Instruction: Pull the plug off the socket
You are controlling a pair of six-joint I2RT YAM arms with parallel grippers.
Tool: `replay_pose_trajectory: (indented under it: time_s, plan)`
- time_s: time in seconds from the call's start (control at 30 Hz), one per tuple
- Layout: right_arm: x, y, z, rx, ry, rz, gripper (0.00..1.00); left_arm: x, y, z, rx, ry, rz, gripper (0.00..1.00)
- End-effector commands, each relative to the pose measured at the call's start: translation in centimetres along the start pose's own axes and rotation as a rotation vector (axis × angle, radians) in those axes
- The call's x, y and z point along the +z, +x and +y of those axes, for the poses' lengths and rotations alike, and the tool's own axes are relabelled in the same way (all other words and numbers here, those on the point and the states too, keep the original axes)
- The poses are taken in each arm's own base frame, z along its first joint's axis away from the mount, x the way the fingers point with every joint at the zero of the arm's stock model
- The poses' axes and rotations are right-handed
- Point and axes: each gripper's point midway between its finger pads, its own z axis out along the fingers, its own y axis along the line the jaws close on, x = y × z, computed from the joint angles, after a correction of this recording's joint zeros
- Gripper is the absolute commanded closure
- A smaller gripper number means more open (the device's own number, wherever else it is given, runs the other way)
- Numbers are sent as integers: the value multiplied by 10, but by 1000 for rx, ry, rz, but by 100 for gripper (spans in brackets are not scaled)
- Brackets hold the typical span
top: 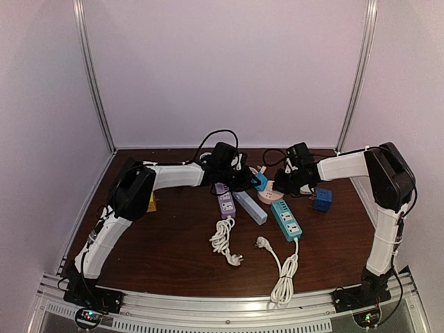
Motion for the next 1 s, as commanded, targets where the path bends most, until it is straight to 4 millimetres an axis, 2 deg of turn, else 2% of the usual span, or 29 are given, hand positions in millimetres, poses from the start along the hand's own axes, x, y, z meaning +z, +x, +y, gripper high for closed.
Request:
replay_pose_trajectory:
  time_s: [0.0,0.57,0.8,0.97]
  plan:
    - [10,21,-40,-13,160,58,100,-10,-12,-35,-41,106,-15,100]
    - [18,37,-48,-57,192,88,100,-12,-14,-45,-198,185,18,100]
    - [19,42,-48,-87,209,92,100,-7,-7,-32,-260,166,43,100]
    - [20,47,-49,-96,214,94,100,-6,-4,-30,-287,169,57,100]
